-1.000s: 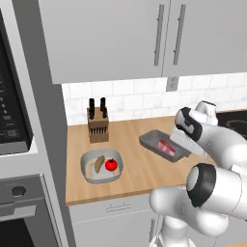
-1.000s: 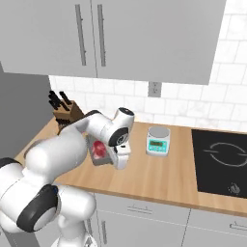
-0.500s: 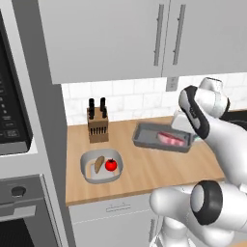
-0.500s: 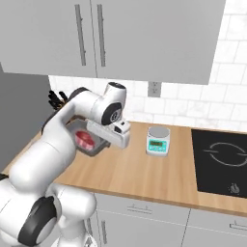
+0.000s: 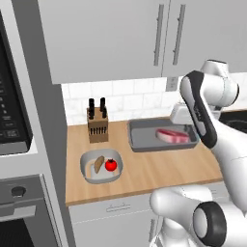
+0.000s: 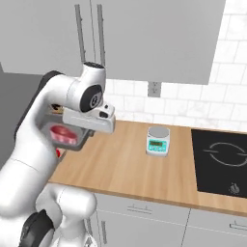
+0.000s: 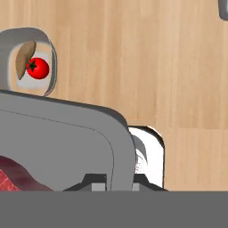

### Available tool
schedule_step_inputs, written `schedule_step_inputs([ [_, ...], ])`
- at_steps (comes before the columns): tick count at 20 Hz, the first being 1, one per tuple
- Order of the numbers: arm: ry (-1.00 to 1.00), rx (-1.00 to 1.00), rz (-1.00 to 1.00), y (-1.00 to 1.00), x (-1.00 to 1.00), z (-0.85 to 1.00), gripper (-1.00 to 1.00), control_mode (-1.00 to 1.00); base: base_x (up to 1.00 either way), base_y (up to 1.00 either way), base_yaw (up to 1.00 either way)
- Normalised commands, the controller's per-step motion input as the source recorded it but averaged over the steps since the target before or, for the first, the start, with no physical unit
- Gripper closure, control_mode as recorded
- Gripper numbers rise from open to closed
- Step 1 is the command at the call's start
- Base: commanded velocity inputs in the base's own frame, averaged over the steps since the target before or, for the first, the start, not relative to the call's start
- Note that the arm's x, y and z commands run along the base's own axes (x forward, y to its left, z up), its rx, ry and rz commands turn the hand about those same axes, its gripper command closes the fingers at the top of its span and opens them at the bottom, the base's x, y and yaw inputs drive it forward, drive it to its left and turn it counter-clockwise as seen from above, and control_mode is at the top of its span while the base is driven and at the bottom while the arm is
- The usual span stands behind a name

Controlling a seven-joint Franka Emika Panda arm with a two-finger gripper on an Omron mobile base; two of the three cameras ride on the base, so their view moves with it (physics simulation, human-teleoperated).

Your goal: Take the meat container that has the steak and place it on the second highest rack of the freezer. Then take the vegetable container that has the tomato and sweet potato and place it on the highest rack of the freezer.

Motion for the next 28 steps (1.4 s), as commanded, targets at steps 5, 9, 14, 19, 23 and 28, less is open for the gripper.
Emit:
schedule_step_inputs([
  [5, -0.34, -0.08, 0.02, 0.29, -0.98, 0.25, 1.0, -1.0, 0.0, 0.0, 0.0],
  [9, -0.25, 0.0, -0.02, 0.05, -0.65, 0.0, 1.0, -1.0, 0.0, 0.0, 0.0],
  [14, -0.01, 0.0, 0.0, 0.0, -0.02, 0.0, 1.0, -1.0, 0.0, 0.0, 0.0],
  [19, 0.0, 0.0, 0.0, 0.0, 0.0, 0.0, 1.0, 1.0, -0.35, 0.0, 0.0],
  [23, 0.0, 0.0, 0.0, 0.0, 0.0, 0.0, 1.0, 1.0, -0.61, 0.0, 0.01],
  [28, 0.0, 0.0, 0.0, 0.0, 0.0, 0.0, 1.0, 1.0, -0.27, 0.22, 0.07],
])
